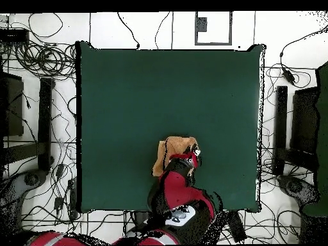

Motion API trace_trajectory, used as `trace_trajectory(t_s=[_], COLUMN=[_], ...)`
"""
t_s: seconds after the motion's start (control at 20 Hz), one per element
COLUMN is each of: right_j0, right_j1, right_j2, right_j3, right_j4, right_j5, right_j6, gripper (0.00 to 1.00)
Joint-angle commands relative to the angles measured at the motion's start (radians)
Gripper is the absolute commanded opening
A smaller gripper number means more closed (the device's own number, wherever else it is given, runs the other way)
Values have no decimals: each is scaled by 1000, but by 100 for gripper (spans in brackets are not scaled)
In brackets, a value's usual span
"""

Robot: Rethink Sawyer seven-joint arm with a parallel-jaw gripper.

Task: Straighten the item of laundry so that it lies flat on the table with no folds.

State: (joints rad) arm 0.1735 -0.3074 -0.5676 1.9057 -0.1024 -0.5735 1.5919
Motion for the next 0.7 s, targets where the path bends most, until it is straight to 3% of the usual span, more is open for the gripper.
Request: trace_trajectory(t_s=[0.05,0.55,0.7], right_j0=[38,32,19], right_j1=[38,48,28], right_j2=[-5,-10,-1], right_j3=[-94,-122,-167], right_j4=[96,79,64], right_j5=[-176,-186,-95], right_j6=[100,76,66], gripper=[0,0,0])
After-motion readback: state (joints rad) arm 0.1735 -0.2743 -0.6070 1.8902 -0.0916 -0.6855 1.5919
